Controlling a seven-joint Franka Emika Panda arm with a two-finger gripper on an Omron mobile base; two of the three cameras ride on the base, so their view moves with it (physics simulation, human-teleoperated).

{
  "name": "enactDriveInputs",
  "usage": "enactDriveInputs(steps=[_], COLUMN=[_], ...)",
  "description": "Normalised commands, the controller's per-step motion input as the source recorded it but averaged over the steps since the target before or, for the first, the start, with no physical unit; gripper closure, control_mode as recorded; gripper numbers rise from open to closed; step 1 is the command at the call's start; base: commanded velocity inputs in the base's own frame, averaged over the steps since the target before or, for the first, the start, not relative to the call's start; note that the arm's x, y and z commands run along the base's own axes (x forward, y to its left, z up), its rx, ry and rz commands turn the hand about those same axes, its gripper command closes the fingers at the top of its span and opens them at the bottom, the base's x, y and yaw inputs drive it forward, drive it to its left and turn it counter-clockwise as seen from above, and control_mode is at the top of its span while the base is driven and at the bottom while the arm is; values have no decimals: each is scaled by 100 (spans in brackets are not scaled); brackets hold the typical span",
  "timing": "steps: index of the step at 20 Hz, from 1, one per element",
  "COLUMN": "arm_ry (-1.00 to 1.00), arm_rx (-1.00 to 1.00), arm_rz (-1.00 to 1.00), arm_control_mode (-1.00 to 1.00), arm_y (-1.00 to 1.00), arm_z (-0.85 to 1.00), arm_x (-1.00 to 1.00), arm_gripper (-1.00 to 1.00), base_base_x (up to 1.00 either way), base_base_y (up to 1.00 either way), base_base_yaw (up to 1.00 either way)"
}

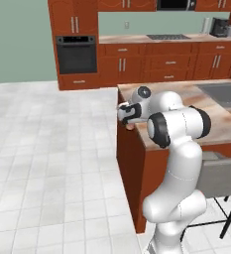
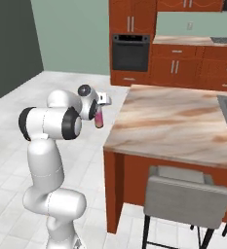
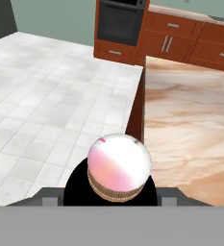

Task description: Place the large bottle from the dining counter next to the other large bottle outside the sink, and place the small bottle from the dining counter next to the other small bottle inside the sink.

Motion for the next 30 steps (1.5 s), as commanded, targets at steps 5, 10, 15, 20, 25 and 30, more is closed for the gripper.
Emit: enactDriveInputs(steps=[5, 10, 15, 20, 25, 30], arm_ry=[0, 0, 0, 0, 0, 0], arm_rx=[0, 0, 0, 0, 0, 0], arm_rz=[0, 0, 0, 0, 0, 0], arm_control_mode=[100, 100, 100, 100, 100, 100], arm_y=[0, 0, 0, 0, 0, 0], arm_z=[0, 0, 0, 0, 0, 0], arm_x=[0, 0, 0, 0, 0, 0], arm_gripper=[100, 100, 100, 100, 100, 100], base_base_x=[3, 17, 26, 35, 46, 53], base_base_y=[56, 68, 70, 61, 54, 50], base_base_yaw=[-11, -11, -11, -12, -11, -12])
